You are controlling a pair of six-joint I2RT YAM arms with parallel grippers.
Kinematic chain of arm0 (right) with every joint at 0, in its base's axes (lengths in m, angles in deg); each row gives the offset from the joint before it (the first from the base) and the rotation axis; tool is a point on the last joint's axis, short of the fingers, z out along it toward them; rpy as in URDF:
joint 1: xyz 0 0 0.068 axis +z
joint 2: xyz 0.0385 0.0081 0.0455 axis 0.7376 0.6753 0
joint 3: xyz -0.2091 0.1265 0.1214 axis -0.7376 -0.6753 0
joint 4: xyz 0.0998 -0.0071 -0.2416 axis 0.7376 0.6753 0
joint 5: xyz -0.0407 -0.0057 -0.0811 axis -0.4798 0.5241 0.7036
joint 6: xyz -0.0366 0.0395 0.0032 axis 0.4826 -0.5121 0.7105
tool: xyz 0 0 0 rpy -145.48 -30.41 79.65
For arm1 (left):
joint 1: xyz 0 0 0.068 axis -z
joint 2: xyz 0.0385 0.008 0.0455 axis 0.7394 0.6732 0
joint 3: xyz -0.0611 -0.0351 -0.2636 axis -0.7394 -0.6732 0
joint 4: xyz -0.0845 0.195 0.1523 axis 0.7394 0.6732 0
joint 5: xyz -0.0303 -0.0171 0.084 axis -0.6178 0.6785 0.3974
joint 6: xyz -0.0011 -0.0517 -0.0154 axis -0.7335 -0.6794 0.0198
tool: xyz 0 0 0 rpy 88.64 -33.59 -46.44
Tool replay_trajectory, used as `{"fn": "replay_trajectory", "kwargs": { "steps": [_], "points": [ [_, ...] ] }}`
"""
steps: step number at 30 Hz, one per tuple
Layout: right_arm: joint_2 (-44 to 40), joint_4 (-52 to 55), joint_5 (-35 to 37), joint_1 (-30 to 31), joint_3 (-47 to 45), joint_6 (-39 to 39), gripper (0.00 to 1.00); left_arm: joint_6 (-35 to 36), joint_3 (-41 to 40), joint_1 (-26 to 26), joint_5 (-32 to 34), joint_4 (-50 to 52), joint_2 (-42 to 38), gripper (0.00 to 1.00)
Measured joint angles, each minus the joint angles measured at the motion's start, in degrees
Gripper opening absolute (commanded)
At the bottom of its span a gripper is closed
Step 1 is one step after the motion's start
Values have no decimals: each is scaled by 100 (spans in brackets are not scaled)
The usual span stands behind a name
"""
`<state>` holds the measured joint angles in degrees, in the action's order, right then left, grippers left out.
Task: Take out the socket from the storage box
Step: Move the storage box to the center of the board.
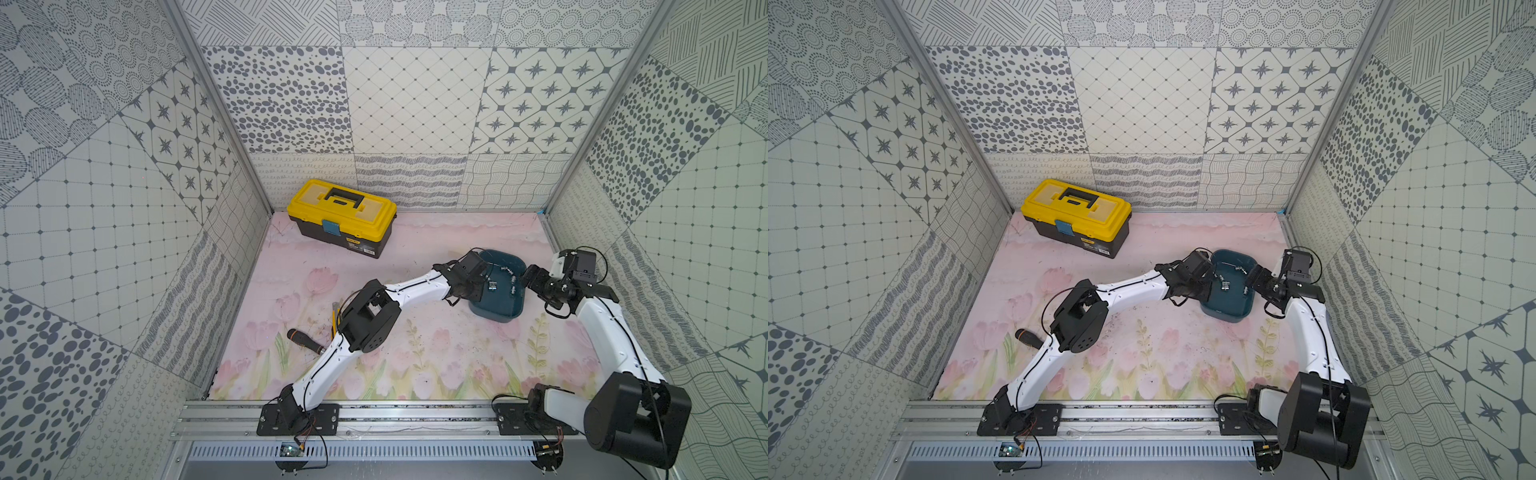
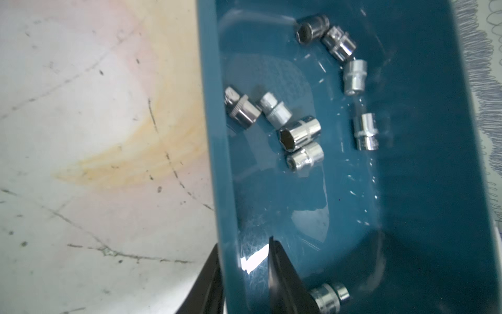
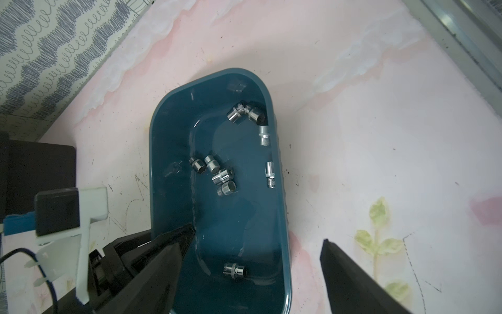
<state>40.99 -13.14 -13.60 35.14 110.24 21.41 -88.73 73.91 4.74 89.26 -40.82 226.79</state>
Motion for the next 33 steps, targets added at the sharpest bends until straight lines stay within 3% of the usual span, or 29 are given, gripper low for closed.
{"fn": "replay_trajectory", "kwargs": {
  "steps": [6,17,33],
  "points": [
    [0,55,0,520,170,15,82,-90,-695,0,280,-155,-411,16],
    [31,426,118,1705,804,-42,76,-463,-2922,0,887,-627,-1825,14],
    [883,619,811,4186,1075,-940,68,-1526,-6017,-81,1832,-831,-4188,14]
  ]
}}
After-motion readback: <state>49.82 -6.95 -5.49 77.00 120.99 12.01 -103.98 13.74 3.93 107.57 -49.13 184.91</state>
